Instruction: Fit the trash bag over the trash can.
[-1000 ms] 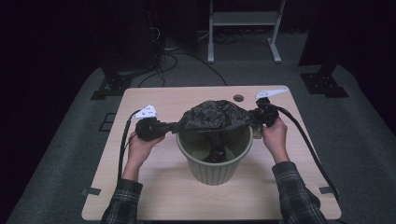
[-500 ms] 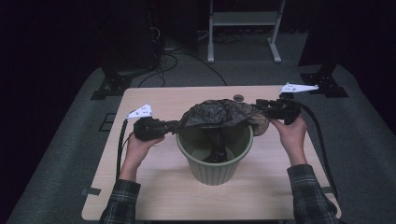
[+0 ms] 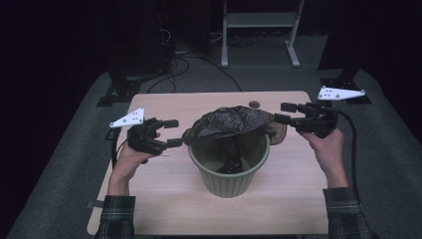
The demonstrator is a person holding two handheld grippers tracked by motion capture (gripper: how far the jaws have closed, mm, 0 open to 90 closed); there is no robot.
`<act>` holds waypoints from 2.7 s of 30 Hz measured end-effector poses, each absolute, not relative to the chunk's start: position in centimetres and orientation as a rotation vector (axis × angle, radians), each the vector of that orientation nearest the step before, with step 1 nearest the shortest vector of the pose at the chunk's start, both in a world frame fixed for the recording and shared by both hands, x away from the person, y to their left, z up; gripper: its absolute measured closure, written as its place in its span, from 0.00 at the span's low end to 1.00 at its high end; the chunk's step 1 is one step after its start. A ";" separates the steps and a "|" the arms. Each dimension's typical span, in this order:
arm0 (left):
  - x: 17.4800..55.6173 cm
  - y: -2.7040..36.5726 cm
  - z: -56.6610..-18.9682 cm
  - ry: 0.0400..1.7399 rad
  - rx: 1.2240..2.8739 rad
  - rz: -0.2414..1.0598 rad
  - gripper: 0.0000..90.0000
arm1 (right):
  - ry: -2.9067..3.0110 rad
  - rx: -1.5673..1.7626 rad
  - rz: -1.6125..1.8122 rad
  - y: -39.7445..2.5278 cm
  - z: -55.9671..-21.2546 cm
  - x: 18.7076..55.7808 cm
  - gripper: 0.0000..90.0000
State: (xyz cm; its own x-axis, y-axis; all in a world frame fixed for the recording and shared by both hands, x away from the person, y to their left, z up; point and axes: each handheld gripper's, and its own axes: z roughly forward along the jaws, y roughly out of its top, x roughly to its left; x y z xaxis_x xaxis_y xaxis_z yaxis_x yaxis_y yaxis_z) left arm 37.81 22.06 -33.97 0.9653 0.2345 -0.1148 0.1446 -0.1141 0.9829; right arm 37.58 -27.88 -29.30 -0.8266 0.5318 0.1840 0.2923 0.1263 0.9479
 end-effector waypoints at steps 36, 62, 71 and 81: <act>35.5 20.3 -33.8 0.235 1.680 -0.066 0.97 | 2.443 0.624 1.767 -26.2 -30.9 32.0 0.97; 35.6 21.9 -34.8 0.284 1.660 -0.077 0.97 | 2.767 0.448 1.624 -20.2 -36.6 26.3 1.00; 35.7 22.7 -35.1 0.312 1.662 -0.057 0.97 | 2.810 0.378 1.664 -19.4 -36.9 25.8 0.99; 34.8 23.4 -33.0 0.288 1.598 0.009 0.53 | 2.636 0.392 1.699 -21.9 -33.4 25.7 0.78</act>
